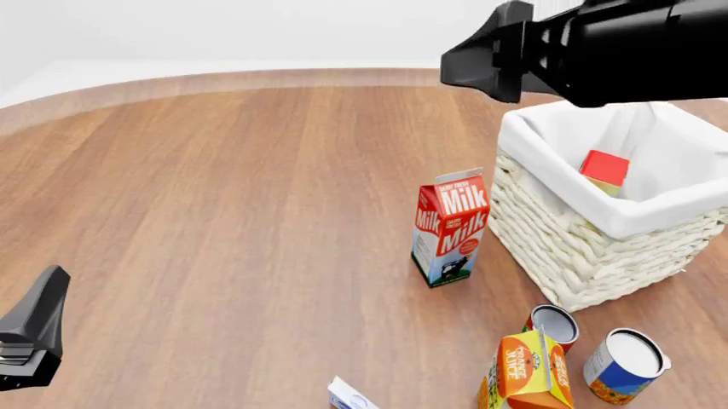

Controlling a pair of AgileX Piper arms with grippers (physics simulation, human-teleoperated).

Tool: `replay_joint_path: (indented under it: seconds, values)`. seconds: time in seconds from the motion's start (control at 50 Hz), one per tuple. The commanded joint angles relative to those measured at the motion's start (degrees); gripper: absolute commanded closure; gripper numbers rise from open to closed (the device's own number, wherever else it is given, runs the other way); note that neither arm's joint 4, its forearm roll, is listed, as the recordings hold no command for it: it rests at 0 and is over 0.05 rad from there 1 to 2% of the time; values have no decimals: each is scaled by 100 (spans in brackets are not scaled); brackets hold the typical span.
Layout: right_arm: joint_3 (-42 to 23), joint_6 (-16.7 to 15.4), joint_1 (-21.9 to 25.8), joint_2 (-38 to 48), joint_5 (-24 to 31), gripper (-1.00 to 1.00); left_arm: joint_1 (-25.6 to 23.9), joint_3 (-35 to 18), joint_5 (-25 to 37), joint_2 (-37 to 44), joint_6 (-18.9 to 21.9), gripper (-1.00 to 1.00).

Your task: Pick up the cream cheese box and the butter, and put them in the basket.

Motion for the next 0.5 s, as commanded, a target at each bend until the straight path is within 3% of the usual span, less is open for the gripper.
replay_joint_path:
  seconds: [0.02, 0.18, 0.5]
  values:
    - [-246, -242, 569, 165, 278, -100, 0, 0, 0, 0, 0, -100]
    - [-353, -402, 893, 471, 372, -100, 0, 0, 0, 0, 0, -100]
    - [-284, -433, 1347, 852, 331, -100, 0, 0, 0, 0, 0, -100]
